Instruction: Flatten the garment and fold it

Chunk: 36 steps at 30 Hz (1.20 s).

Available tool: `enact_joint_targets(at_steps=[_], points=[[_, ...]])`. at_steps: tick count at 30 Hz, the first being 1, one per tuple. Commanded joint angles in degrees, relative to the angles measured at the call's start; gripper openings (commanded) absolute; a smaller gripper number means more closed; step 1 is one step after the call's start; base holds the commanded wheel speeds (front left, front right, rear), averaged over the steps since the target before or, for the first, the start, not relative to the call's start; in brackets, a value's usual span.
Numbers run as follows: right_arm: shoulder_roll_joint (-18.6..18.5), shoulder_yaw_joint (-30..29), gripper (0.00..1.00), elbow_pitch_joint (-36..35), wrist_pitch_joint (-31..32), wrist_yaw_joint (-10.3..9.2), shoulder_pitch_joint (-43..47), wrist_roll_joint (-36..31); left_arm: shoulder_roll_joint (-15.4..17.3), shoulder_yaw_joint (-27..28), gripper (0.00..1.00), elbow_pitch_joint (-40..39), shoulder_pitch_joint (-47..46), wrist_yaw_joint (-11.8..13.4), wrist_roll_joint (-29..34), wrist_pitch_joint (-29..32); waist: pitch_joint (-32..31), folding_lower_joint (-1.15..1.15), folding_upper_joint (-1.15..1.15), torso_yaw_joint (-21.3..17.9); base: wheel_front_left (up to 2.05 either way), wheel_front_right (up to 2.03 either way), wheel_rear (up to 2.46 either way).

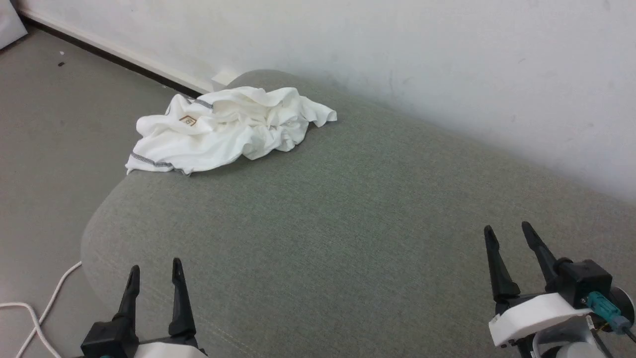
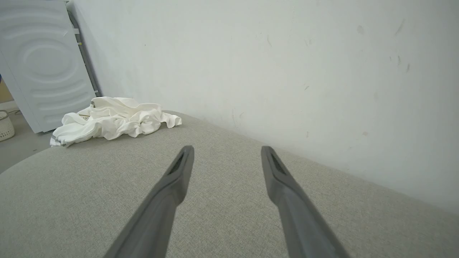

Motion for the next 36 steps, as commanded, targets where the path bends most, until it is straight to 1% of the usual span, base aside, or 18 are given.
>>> enact_joint_targets(at_steps=[1, 12, 24, 34, 36], points=[[0.11, -0.05, 1.00, 0.30, -0.61, -0.04, -0.07, 0.53, -0.07, -0.02, 1.00, -0.34, 1.14, 0.63, -0.36, -0.53, -0.26, 0.00, 0.01, 0.94, -0.02, -0.02, -0.02], [0.12, -0.68, 1.00, 0.49, -1.59, -0.05, 0.10, 0.96, -0.08, -0.45, 1.00, -0.95, 2.35, 1.31, -1.33, -1.85, -0.73, 0.00, 0.01, 4.43, -0.01, -0.01, -0.01], [0.14, -1.08, 1.00, 1.24, -3.06, -0.05, 0.26, 1.73, -0.08, -0.42, 1.00, -1.40, 3.40, 1.10, -2.00, -3.28, -1.17, 0.00, 0.01, 7.15, 0.00, 0.00, 0.00], [0.14, -1.29, 1.00, 1.00, -3.14, -0.05, 0.54, 1.67, -0.08, -0.63, 1.00, -1.26, 3.08, 0.68, -2.09, -3.35, -1.26, 0.00, 0.01, 6.62, 0.00, 0.00, 0.00], [0.14, -1.41, 1.00, 0.86, -3.07, -0.05, 0.57, 1.58, -0.08, -0.80, 1.00, -1.47, 3.05, 0.68, -3.50, -3.35, -1.24, 0.00, 0.01, 6.56, 0.00, 0.00, 0.00]])
